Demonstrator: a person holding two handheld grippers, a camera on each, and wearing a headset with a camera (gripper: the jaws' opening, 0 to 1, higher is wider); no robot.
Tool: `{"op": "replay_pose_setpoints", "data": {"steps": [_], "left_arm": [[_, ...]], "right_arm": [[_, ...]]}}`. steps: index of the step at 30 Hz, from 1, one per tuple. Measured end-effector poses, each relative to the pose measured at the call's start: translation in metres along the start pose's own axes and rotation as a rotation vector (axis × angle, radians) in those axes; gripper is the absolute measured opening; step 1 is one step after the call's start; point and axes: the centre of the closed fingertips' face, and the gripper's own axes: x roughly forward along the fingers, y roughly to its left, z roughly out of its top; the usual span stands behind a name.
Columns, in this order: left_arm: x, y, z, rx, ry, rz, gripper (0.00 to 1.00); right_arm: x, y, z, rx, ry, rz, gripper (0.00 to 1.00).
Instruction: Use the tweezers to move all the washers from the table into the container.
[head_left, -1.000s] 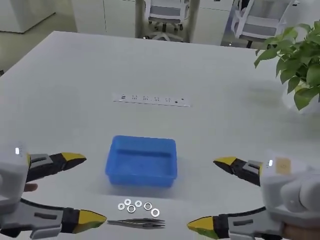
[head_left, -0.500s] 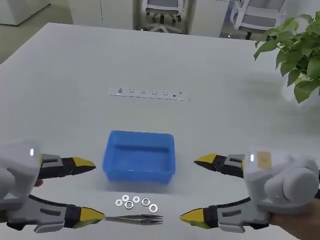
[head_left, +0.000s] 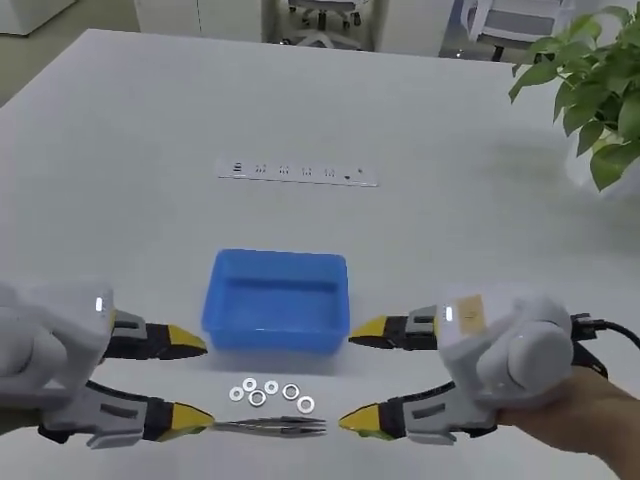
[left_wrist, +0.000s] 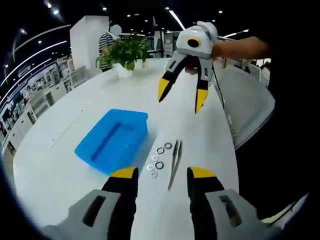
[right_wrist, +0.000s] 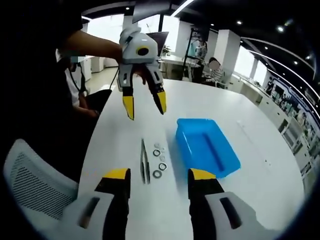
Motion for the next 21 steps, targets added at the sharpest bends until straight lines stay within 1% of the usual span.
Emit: {"op": "replay_pose_setpoints", "data": {"steps": [7, 8, 10, 13, 17, 19, 21], "left_arm": [[0.011, -0.002, -0.008, 0.013, 0.040, -0.030, 0.35], [0.013, -0.002, -0.008, 0.016, 0.044, -0.035, 0.34], [0.016, -0.002, -0.010, 0.017, 0.055, -0.043, 0.32], [0.021, -0.004, -0.014, 0.022, 0.074, -0.058, 0.30], [0.028, -0.006, -0.017, 0.038, 0.092, -0.080, 0.27], [0.031, -0.007, -0.021, 0.053, 0.114, -0.092, 0.26], [0.034, -0.008, -0.023, 0.060, 0.124, -0.100, 0.25]], "right_arm": [[0.021, 0.010, -0.004, -0.055, 0.042, 0.073, 0.39], [0.023, 0.011, -0.004, -0.059, 0.045, 0.077, 0.38], [0.028, 0.012, -0.006, -0.085, 0.067, 0.093, 0.35], [0.035, 0.016, -0.007, -0.097, 0.072, 0.116, 0.33], [0.043, 0.019, -0.012, -0.117, 0.097, 0.142, 0.30], [0.047, 0.020, -0.012, -0.119, 0.099, 0.150, 0.29], [0.051, 0.020, -0.015, -0.128, 0.111, 0.161, 0.27]]}}
